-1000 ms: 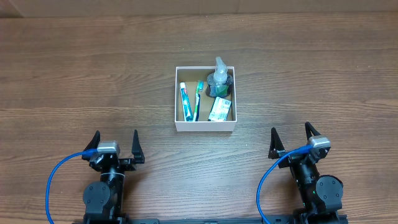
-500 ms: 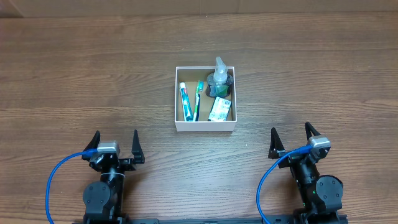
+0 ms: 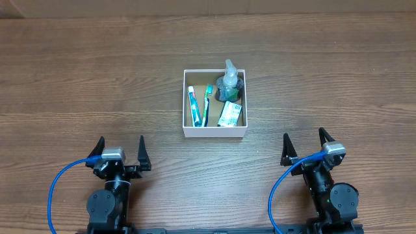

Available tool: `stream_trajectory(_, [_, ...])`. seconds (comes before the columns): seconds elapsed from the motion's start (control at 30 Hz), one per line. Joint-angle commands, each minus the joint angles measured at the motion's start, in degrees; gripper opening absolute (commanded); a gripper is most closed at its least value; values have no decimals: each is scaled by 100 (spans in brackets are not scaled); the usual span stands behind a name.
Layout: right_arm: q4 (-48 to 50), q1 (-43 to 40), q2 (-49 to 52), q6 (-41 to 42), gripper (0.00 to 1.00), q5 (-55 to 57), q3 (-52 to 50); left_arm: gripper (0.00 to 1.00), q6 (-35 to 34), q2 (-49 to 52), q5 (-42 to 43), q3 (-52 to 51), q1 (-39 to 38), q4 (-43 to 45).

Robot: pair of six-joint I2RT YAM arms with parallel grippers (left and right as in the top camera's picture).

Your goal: Pack container

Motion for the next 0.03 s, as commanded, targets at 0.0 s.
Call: stream_trajectory(0.0, [35, -33, -57, -20, 100, 31, -61, 100, 70, -50, -70, -33, 50, 11])
